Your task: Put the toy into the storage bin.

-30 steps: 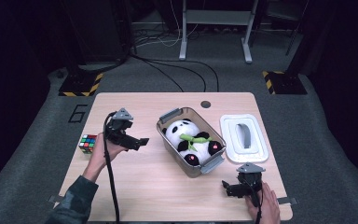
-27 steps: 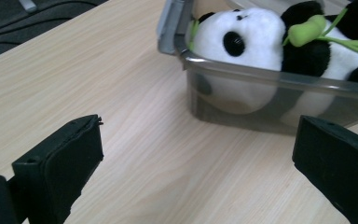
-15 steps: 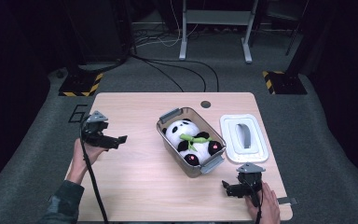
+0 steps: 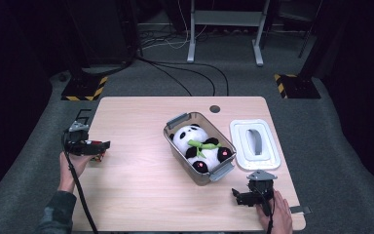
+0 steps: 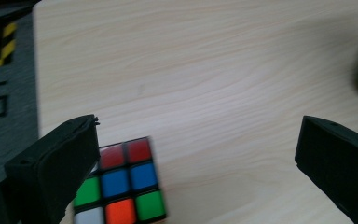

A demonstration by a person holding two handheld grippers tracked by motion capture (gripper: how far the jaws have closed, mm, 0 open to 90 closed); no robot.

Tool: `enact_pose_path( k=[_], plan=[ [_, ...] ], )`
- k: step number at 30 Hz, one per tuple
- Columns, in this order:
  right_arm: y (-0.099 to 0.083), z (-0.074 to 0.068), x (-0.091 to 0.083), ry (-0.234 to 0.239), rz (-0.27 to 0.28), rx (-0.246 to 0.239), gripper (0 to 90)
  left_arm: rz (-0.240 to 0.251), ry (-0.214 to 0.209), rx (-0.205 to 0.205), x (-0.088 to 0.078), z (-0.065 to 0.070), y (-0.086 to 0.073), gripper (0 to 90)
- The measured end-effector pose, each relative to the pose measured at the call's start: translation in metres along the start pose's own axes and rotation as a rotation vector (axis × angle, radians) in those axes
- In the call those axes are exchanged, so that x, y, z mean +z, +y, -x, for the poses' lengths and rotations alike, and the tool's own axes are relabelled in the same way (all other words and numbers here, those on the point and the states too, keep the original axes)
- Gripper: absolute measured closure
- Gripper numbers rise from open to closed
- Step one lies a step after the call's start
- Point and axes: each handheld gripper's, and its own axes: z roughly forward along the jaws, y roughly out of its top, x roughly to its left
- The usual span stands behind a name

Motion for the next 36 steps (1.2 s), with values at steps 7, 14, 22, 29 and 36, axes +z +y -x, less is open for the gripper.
enact_pose_path(
  k=[7, 14, 22, 29, 36],
  plan=[
    [0.000, 0.000, 0.000, -0.001, 0.002, 0.003, 0.0, -0.047, 0.017, -0.090, 0.021, -0.021, -0.019, 0.0],
    [0.000, 0.000, 0.000, -0.001, 0.001, 0.003, 0.0, -0.071, 0.019, -0.091, 0.033, -0.027, -0.031, 1.7],
    [0.000, 0.000, 0.000, -0.001, 0.002, 0.003, 0.0, -0.069, -0.001, -0.111, 0.042, -0.028, -0.038, 30.9],
    [0.000, 0.000, 0.000, 0.000, 0.001, 0.003, 0.0, -0.078, 0.004, -0.074, 0.038, -0.014, -0.032, 33.8],
    [0.000, 0.000, 0.000, -0.001, 0.002, 0.003, 0.0, -0.022, -0.064, -0.033, 0.013, 0.017, -0.014, 33.8]
  ],
)
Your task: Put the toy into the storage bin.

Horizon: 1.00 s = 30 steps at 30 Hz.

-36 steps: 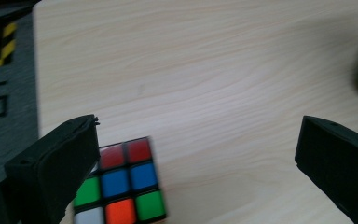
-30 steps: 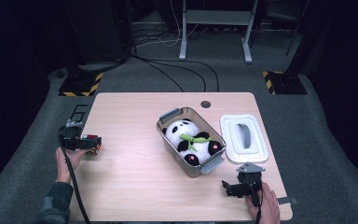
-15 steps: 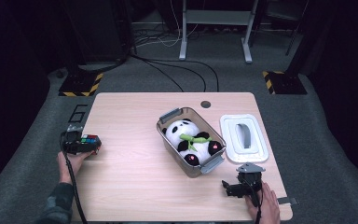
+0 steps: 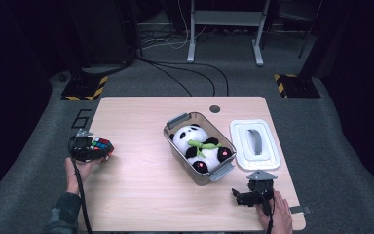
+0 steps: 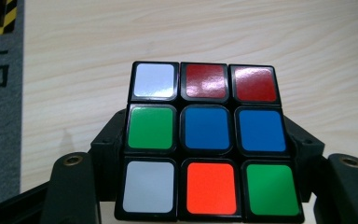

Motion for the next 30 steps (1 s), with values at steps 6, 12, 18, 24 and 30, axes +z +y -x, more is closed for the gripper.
enact_pose_path(
  k=[6, 12, 18, 24, 30],
  plan=[
    [0.000, 0.000, 0.000, 0.000, -0.001, -0.001, 0.0, 0.021, -0.060, 0.062, -0.020, 0.030, 0.018, 33.8],
    [0.000, 0.000, 0.000, 0.001, -0.001, 0.000, 0.0, 0.041, -0.102, 0.145, -0.034, 0.060, 0.033, 33.8],
    [0.000, 0.000, 0.000, 0.000, 0.000, -0.001, 0.0, 0.050, -0.138, 0.194, -0.039, 0.080, 0.042, 33.8],
    [0.000, 0.000, 0.000, 0.000, 0.000, 0.000, 0.0, 0.054, -0.165, 0.219, -0.043, 0.090, 0.051, 33.8],
    [0.000, 0.000, 0.000, 0.000, -0.001, 0.000, 0.0, 0.066, -0.203, 0.250, -0.049, 0.110, 0.067, 33.8]
  ],
)
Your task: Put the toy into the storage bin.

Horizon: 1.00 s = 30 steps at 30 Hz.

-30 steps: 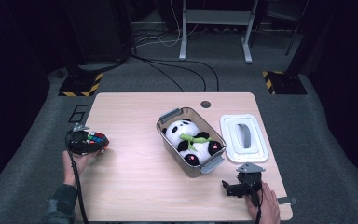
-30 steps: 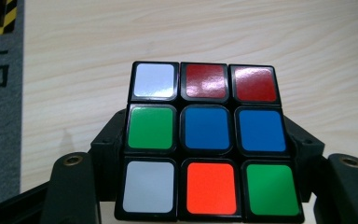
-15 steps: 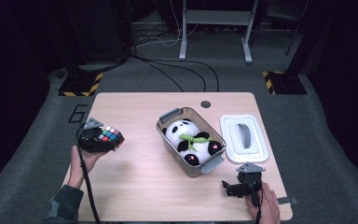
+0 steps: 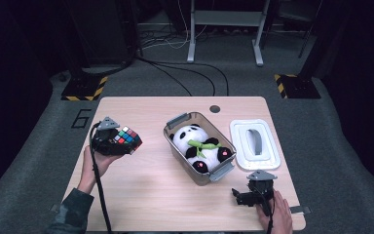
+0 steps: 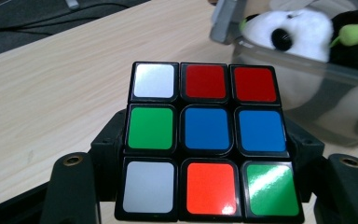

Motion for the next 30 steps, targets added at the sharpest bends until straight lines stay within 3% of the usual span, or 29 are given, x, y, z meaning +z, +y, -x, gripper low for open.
enact_pose_path(
  k=[17, 30],
  plan=[
    [0.000, 0.000, 0.000, 0.000, 0.000, -0.001, 0.0, 0.029, -0.106, 0.104, 0.014, 0.049, 0.054, 33.8],
    [0.000, 0.000, 0.000, 0.000, 0.000, -0.001, 0.0, 0.030, -0.178, 0.141, 0.033, 0.082, 0.078, 33.8]
  ],
)
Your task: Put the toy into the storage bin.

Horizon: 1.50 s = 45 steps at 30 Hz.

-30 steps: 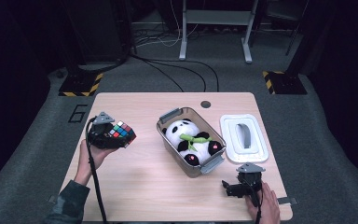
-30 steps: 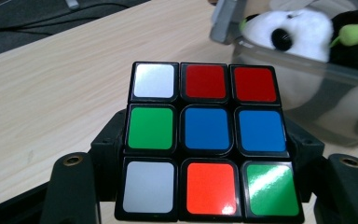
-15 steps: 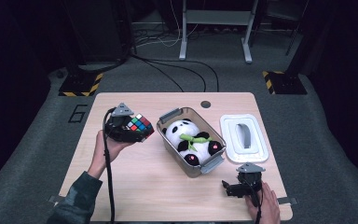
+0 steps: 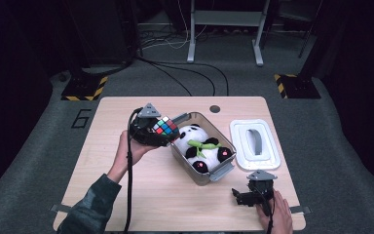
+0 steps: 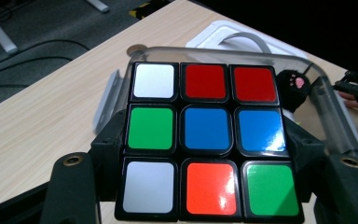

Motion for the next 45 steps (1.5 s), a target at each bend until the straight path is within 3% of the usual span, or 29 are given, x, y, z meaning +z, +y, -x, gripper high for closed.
enact_pose_path(
  k=[9, 21, 24, 34, 40, 45],
  plan=[
    [0.000, 0.000, 0.000, 0.000, 0.000, -0.002, 0.0, -0.004, -0.050, 0.016, 0.021, 0.020, 0.015, 33.8],
    [0.000, 0.000, 0.000, 0.000, 0.000, -0.002, 0.0, -0.053, -0.106, 0.009, 0.056, 0.044, 0.024, 33.7],
    [0.000, 0.000, 0.000, 0.000, 0.000, -0.001, 0.0, -0.067, -0.124, -0.003, 0.065, 0.049, 0.024, 33.7],
    [0.000, -0.001, 0.000, -0.005, 0.003, 0.012, 0.0, -0.117, -0.150, 0.016, 0.091, 0.069, 0.022, 33.7],
    [0.000, -0.001, 0.000, -0.006, 0.004, 0.011, 0.0, -0.150, -0.170, 0.011, 0.103, 0.075, 0.015, 33.7],
    [0.000, -0.001, 0.000, -0.006, 0.004, 0.010, 0.0, -0.174, -0.160, 0.020, 0.112, 0.078, 0.010, 33.7]
  ],
)
